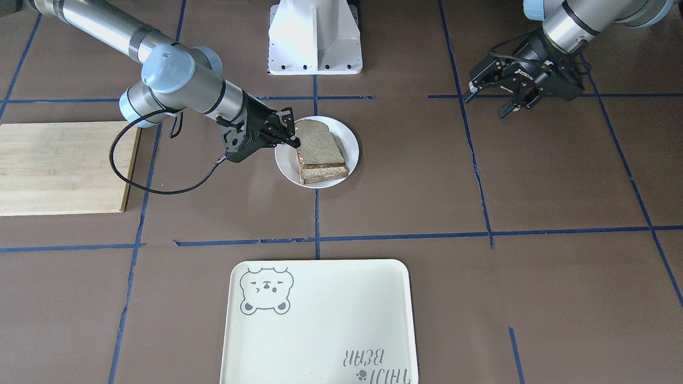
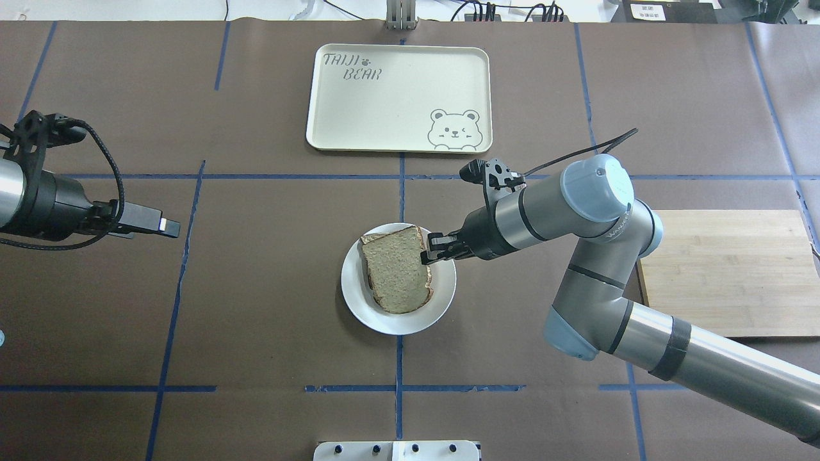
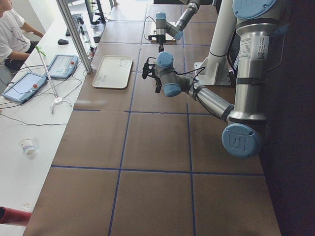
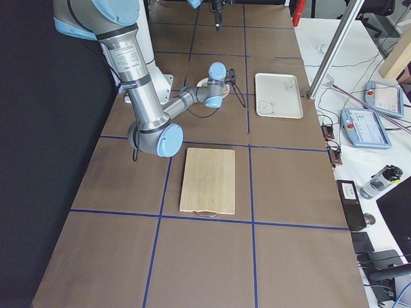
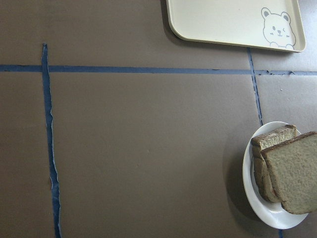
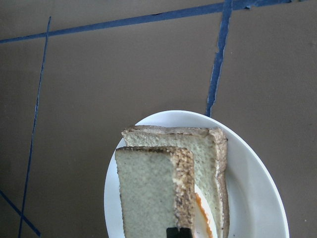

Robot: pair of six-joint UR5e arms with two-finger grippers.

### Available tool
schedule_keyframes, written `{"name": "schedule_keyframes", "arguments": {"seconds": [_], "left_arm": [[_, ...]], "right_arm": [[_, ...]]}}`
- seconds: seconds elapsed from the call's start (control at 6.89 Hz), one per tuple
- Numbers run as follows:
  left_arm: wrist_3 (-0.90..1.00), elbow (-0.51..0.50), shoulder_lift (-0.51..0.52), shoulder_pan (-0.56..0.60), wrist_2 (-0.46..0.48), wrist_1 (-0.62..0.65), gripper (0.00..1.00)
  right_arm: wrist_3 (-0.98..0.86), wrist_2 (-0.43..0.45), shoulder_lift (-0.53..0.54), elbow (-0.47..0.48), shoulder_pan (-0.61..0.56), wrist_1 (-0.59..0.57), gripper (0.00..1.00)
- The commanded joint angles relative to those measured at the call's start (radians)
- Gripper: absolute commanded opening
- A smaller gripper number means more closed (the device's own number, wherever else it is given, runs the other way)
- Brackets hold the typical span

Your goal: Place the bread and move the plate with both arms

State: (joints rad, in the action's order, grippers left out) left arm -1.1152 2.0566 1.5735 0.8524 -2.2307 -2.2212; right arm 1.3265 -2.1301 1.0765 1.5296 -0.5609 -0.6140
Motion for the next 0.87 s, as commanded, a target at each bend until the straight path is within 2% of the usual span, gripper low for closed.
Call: {"name": "schedule_keyframes", "arguments": {"seconds": [0.0,0.29,0.58,0.73], "left_arm": [[0.000,0.000,-0.001,-0.001,0.000,0.000,1.00],[0.000,0.000,-0.001,-0.001,0.000,0.000,1.00],[0.000,0.000,-0.001,0.000,0.000,0.000,1.00],[0.000,0.002,-0.001,0.000,0.000,0.000,1.00]], "right_arm": [[0.000,0.025,-0.001,-0.018,0.004,0.000,0.00],[0.003,0.084,0.002,-0.017,0.035,0.000,0.00],[0.000,0.082,0.011,-0.016,0.038,0.003,0.00],[0.000,0.084,0.013,-0.016,0.038,0.002,0.04]]}}
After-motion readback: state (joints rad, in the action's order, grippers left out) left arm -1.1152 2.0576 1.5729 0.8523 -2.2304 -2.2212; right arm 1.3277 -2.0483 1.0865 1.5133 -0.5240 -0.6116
